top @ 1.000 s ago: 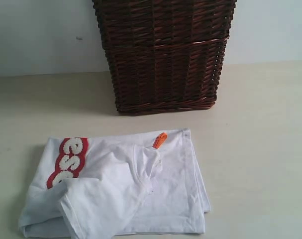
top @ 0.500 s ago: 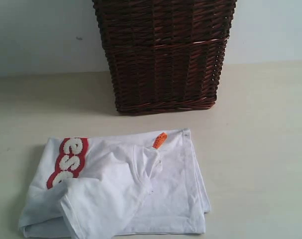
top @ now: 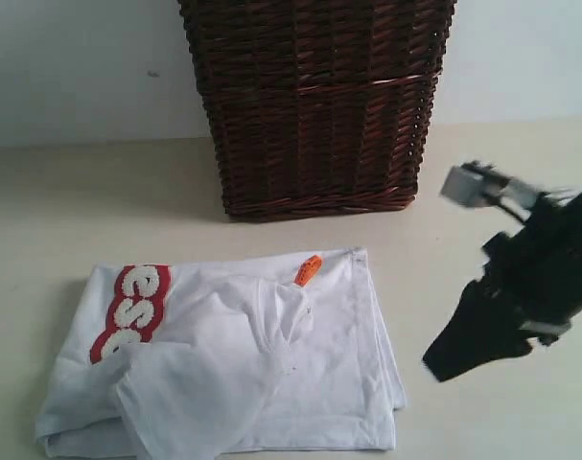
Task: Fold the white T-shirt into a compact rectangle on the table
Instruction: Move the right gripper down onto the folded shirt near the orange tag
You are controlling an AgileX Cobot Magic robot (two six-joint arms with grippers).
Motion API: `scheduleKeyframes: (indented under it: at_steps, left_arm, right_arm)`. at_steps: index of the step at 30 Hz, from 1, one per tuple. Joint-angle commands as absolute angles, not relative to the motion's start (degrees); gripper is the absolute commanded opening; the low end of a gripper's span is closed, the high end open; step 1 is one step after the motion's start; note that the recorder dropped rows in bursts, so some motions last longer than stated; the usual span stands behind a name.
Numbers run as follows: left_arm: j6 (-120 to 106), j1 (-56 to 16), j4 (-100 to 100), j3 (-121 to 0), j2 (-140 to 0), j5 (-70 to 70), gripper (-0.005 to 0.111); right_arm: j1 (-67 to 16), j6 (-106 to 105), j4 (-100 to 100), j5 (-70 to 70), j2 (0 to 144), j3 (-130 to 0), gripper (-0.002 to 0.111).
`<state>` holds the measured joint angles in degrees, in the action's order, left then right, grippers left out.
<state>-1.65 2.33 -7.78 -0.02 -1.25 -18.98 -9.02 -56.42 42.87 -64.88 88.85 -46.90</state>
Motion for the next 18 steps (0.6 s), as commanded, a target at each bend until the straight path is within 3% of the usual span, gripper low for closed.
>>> scheduleKeyframes:
  at_steps: [1,4,8,12,18]
  left_arm:
    - [-1.9,2.1,-7.7,0.0,-1.4,-18.7,0.0]
    - [-1.9,2.1,-7.7,0.0,-1.4,-18.7,0.0]
    - [-1.9,2.1,-7.7,0.0,-1.4,-18.7,0.0]
    - [-1.9,2.1,-7.7,0.0,-1.4,-18.7,0.0]
    - [-1.9,2.1,-7.7,0.0,-1.4,-18.7,0.0]
  right_arm:
    - [-21.5,-78.8,49.3,-50.8,92.2,-46.7,0.036]
    - [-27.4,-96.5,57.7,-42.3,93.2,-46.7,0.047]
    - [-33.7,-110.6,70.3,-43.2,94.9,-47.1,0.067]
    - [-38.9,-112.2,74.4,-39.6,99.2,-47.3,0.067]
    - [-40.3,-114.1,77.7,-33.0,104.9,-49.0,0.066]
